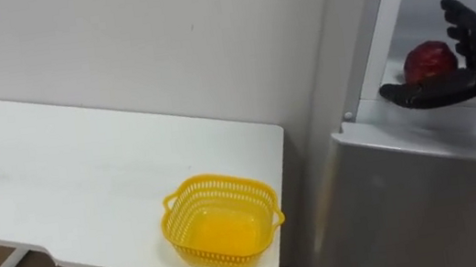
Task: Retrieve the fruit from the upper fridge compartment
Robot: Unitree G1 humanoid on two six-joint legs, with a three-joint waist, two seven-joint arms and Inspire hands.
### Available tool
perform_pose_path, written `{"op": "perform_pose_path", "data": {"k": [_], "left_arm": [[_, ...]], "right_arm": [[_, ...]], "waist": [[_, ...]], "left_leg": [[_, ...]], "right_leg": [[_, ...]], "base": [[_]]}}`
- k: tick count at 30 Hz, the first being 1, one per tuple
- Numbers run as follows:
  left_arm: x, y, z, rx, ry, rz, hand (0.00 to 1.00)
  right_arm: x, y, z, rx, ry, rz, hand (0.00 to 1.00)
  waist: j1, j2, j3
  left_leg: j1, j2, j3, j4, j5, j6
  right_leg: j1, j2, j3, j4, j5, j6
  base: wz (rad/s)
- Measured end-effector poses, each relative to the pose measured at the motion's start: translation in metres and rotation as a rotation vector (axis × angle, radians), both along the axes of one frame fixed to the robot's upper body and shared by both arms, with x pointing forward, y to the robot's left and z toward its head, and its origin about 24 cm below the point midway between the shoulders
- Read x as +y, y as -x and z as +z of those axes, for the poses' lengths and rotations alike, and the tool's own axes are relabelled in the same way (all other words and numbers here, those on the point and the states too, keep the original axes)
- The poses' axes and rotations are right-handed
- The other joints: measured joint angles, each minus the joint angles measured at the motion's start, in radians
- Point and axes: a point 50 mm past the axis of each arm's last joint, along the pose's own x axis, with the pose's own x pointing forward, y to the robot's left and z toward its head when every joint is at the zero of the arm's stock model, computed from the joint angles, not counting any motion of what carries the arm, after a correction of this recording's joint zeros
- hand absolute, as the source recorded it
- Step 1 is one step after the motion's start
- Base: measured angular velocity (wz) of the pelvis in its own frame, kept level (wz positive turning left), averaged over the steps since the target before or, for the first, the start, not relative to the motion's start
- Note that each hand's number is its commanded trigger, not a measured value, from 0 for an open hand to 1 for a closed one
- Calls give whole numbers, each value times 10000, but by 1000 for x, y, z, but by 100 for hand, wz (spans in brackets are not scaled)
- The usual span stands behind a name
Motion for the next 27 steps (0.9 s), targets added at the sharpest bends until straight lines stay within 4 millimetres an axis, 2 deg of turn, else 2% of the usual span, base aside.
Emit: {"op": "perform_pose_path", "data": {"k": [14,20,27], "left_arm": [[0,3,0,65,-54,31,0],[1,12,0,381,-125,153,0],[1,14,0,458,-208,198,0]], "right_arm": [[0,0,0,-19,-71,4,0],[-1,0,-1,165,-118,-75,0],[2,-1,-5,331,-61,69,0]], "waist": [[35,13,8],[30,20,6],[66,146,50]], "left_leg": [[-7,-10,-58,1,2,-4],[-15,-13,-62,38,2,-4],[95,-12,-70,25,4,-6]], "right_leg": [[83,2,-46,0,-1,1],[84,2,-55,-1,-1,1],[157,3,-56,-2,0,1]], "base": [[0],[0],[0]]}}
